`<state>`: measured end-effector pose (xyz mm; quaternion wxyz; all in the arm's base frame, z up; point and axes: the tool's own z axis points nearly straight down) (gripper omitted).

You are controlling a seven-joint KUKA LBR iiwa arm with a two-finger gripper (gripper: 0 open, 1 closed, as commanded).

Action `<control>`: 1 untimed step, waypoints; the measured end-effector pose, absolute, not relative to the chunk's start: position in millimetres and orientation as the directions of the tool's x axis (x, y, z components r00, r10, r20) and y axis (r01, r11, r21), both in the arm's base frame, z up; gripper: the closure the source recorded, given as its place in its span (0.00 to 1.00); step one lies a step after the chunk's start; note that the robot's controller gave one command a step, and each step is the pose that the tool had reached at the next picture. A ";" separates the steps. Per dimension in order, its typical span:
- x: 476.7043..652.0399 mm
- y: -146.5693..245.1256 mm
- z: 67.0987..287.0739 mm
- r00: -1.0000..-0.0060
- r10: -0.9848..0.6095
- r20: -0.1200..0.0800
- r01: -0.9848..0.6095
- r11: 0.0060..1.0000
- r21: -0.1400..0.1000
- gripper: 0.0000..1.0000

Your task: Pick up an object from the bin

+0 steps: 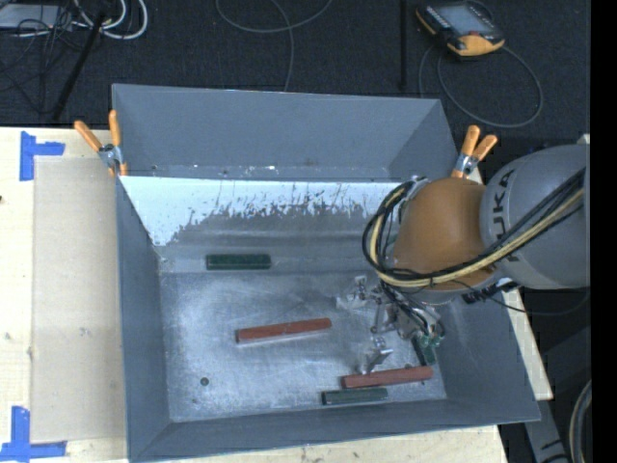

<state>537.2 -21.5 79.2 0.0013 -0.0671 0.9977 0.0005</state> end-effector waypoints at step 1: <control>516.0 -30.4 76.1 -0.970 -0.241 -0.033 -0.241 0.970 -0.006 0.00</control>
Offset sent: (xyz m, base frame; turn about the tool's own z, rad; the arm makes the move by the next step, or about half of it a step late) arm -0.0356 -0.0613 0.0137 -0.2402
